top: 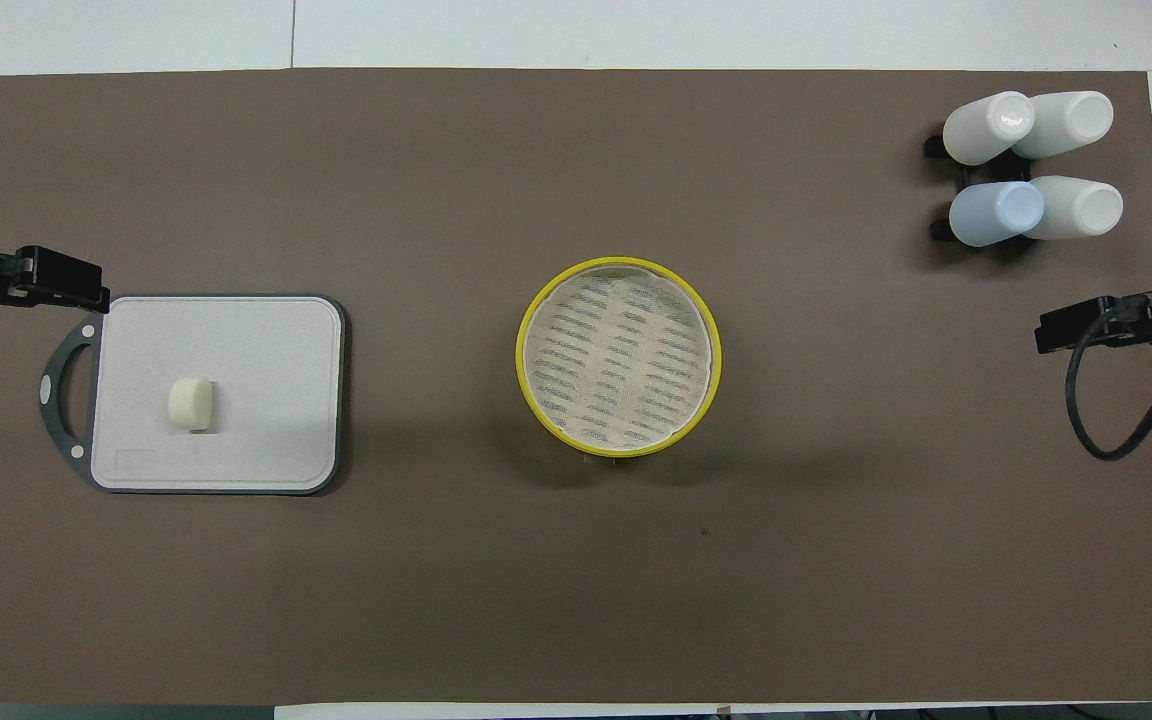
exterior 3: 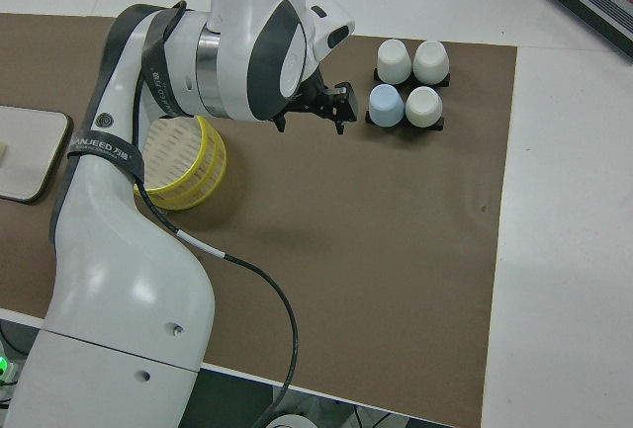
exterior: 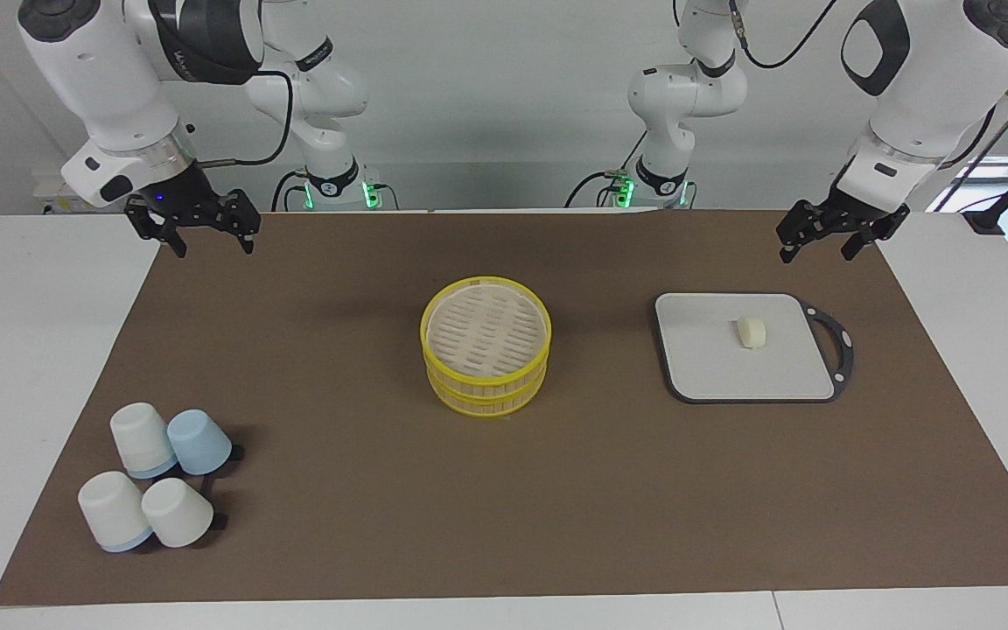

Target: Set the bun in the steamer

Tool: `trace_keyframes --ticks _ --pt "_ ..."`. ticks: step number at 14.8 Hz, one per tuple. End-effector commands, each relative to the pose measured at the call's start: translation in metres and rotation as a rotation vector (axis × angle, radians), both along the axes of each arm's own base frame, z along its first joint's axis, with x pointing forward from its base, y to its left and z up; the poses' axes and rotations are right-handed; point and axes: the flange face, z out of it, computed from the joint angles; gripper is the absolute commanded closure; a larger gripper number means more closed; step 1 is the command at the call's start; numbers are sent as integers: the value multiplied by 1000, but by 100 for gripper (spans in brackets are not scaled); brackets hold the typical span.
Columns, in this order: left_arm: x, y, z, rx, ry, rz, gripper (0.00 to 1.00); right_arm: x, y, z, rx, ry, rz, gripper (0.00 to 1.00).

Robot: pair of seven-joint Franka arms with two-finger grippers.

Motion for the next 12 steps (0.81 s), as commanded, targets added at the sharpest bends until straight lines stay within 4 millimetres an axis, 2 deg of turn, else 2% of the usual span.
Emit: trace_keyframes --ticks 1,9,11,12 --pt "3 2 1 -5 -11 -1 0 1 -1 -1 -6 5 23 0" --pt "2 5 1 -7 -21 27 0 0 6 -5 3 -1 19 0" --pt "-1 29 -7 -6 -11 87 0 3 24 -4 2 -20 8 0" --pt "-5 30 -12 -9 -23 87 0 3 29 -4 1 -21 -4 0"
